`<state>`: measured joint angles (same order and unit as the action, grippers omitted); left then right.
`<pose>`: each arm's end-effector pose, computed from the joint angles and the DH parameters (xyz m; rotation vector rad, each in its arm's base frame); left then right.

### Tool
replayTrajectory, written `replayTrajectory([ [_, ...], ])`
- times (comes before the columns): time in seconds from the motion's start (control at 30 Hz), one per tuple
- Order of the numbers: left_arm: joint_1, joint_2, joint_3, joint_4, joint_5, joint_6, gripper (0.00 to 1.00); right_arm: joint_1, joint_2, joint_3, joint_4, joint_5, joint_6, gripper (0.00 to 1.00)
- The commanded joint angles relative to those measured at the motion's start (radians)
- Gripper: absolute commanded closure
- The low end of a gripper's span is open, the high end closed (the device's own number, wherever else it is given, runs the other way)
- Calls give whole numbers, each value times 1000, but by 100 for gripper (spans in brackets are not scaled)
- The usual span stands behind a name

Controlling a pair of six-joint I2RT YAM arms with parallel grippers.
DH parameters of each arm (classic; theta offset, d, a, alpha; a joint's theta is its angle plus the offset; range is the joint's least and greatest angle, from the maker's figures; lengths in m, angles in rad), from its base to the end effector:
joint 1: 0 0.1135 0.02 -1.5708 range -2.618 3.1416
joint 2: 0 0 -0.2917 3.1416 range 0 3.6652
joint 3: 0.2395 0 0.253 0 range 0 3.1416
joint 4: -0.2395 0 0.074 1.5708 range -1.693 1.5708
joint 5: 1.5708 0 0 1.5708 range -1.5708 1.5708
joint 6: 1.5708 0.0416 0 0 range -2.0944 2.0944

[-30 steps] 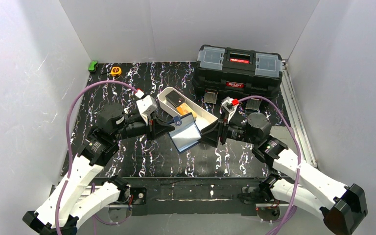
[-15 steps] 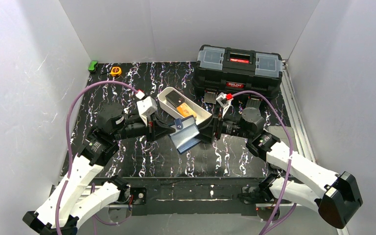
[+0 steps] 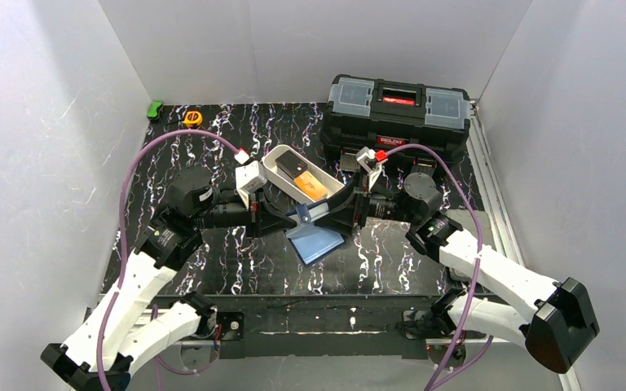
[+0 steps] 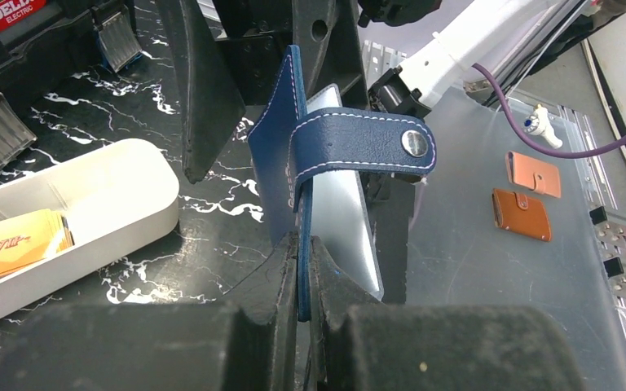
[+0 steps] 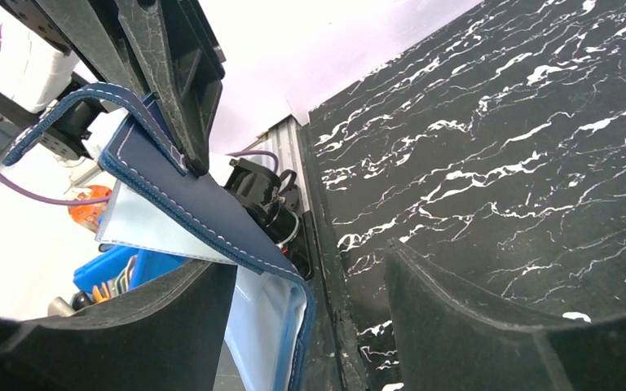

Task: Put the credit cards into the card holder
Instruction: Open the card holder at the center of the board.

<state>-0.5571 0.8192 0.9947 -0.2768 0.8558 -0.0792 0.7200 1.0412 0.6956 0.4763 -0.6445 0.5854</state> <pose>0.1133 -0.1076 0.4184 1.0479 1.4377 -1.1774 0.1569 0.1708 0.3524 -0.6946 1.5105 1.4880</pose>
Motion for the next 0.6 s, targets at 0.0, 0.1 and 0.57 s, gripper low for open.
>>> replayTrajectory([
  [0.0, 5, 0, 44, 2, 58, -3, 100, 1, 9, 64, 103, -58, 24, 28],
  [0.1, 5, 1, 47, -5, 61, 5, 100, 1, -1, 69, 101, -84, 20, 28],
  [0.57, 5, 0, 49, -18, 73, 17, 100, 2, 9, 99, 160, -131, 93, 47],
])
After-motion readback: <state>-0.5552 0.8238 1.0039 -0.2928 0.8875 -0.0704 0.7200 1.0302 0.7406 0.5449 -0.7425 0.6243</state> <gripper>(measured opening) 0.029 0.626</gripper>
